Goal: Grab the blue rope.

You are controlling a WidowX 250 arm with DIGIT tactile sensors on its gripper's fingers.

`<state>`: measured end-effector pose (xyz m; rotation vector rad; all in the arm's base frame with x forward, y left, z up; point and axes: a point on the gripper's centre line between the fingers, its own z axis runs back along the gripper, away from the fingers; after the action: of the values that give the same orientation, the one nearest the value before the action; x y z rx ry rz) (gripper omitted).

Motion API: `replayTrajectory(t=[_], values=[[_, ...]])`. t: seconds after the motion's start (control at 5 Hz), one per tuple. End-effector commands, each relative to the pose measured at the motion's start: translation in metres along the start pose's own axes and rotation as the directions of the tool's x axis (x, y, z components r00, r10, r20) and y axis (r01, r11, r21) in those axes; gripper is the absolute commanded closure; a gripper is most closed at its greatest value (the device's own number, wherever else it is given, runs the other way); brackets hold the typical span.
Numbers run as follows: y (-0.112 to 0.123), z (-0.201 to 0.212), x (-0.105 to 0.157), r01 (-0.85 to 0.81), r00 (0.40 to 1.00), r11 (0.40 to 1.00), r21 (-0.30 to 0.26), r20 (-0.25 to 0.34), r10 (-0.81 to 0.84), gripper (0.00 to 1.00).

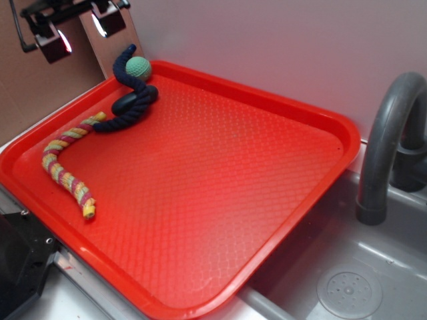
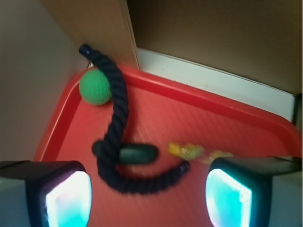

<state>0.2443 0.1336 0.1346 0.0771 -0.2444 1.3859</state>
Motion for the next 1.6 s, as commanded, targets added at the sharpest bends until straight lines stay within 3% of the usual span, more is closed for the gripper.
replayTrajectory(t=[0.0,0.4,0.6,0.8,1.2,1.4], values=[[-0.004,-0.038,0.045,-0.110,0.994,0.994,-0.015,0.008,0.110,0.00],[-0.029,-0.073,0.053,-0.067,0.997,0.997,-0.024,-0.030,0.066,0.00],[-0.045,-0.080,0.033,-0.030,0.997,0.998,-0.049,-0.067,0.026,0.00],[-0.064,-0.076,0.005,0.053,0.995,0.994,-0.094,-0.078,-0.060,1.00],[-0.065,-0.068,-0.003,0.107,0.993,0.992,-0.064,-0.039,-0.109,1.00],[-0.061,-0.043,-0.012,0.142,0.989,0.989,-0.048,-0.028,-0.144,1.00]])
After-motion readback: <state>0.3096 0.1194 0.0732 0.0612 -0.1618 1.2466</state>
